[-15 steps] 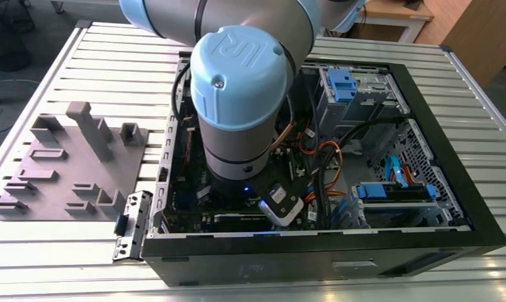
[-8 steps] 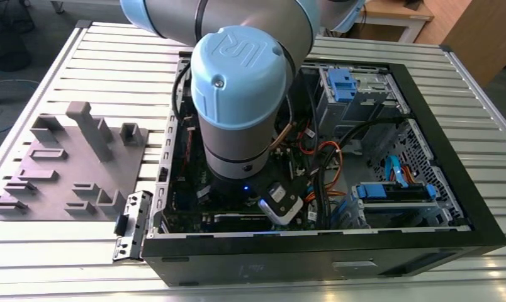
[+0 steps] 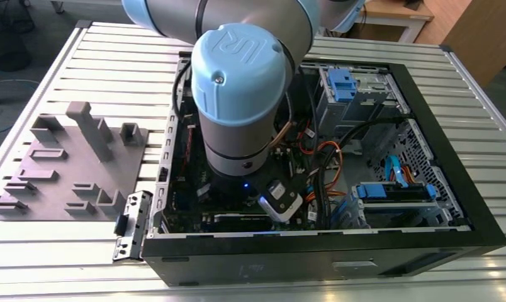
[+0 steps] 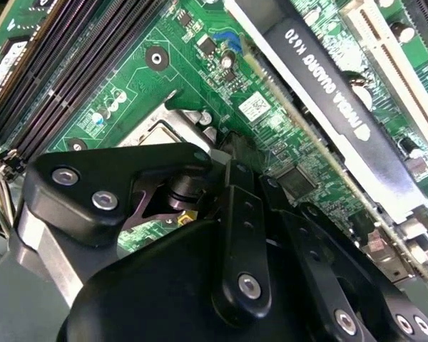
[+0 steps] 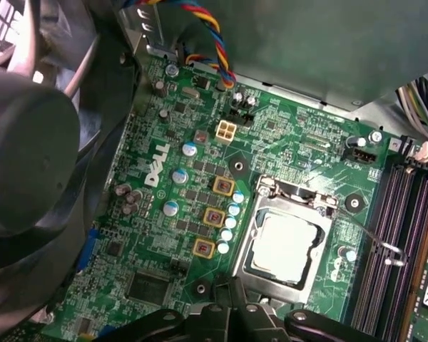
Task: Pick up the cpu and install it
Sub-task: 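Close the cpu cover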
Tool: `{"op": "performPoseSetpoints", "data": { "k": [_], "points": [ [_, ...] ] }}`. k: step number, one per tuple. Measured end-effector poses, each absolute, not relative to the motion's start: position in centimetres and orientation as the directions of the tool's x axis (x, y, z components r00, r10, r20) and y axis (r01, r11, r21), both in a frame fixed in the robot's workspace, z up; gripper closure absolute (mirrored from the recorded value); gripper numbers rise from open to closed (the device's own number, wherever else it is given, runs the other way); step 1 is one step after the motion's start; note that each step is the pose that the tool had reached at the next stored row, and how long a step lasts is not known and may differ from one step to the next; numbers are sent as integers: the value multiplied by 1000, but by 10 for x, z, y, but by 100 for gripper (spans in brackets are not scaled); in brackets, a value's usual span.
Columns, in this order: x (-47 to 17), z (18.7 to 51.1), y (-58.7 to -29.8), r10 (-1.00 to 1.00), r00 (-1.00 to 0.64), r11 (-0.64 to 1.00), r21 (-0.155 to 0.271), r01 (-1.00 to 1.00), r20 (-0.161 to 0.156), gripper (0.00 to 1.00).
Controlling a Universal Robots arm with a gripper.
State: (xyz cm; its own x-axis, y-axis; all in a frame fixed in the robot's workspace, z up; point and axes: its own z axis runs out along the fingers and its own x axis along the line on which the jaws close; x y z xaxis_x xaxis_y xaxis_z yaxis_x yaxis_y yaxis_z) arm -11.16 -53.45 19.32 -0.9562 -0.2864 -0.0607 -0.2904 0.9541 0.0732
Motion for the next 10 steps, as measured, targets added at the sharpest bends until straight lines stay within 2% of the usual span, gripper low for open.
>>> {"op": "performPoseSetpoints", "data": {
  "k": [10],
  "points": [
    [-112,193,-533,-286,-956,954,74,-290,-61,89]
  ]
}}
